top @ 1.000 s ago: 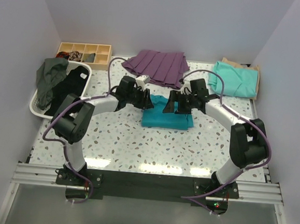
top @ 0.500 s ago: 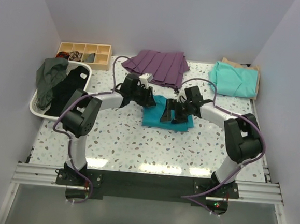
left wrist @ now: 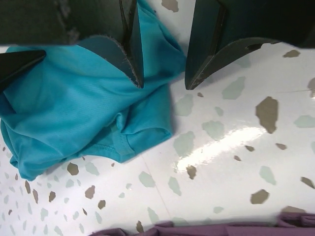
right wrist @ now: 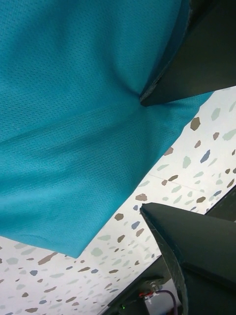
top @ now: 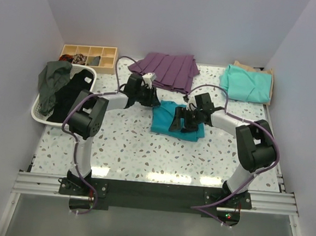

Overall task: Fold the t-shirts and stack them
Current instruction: Smooth out wrinkles on the folded tshirt

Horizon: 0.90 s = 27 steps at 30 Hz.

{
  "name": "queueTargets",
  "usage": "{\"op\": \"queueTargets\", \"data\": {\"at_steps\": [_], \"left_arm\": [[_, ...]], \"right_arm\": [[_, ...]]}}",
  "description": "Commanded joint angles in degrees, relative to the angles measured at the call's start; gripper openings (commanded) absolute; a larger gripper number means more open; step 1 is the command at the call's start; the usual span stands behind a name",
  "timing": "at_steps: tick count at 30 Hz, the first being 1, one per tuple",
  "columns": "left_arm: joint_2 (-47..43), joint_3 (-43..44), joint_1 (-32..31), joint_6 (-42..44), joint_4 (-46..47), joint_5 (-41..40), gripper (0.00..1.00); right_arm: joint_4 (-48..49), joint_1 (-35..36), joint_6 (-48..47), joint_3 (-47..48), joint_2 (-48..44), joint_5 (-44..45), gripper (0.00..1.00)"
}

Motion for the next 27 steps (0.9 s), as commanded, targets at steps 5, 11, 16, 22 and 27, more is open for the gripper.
{"op": "queueTargets", "data": {"at_steps": [5, 11, 16, 22, 27], "left_arm": [[-12.2, -2.72, 0.86, 0.37, 1.4, -3.2, 0.44], [-20.64, -12.64, -0.02, -2.44, 3.24, -1.53, 0.45], [-25.12, -20.9, -2.04, -4.38, 5.77, -1.79, 0.45], [-26.28, -28.12, -3.18, -7.28, 9.82, 0.84, 0.45], [-25.31, -29.36, -4.33, -8.07, 10.8, 1.46, 0.44]], "right_arm": [[-4.03, -0.07, -1.76, 2.15, -11.44, 14.92, 0.87], [-8.43, -1.56, -1.93, 3.74, -10.94, 23.8, 0.95], [-6.86, -4.2, -2.02, 1.81, -9.79, 25.05, 0.96], [-6.15, -6.31, -2.2, 1.54, -8.21, 25.23, 0.96], [-4.75, -6.66, -1.67, 0.75, -6.54, 23.21, 0.96]]}}
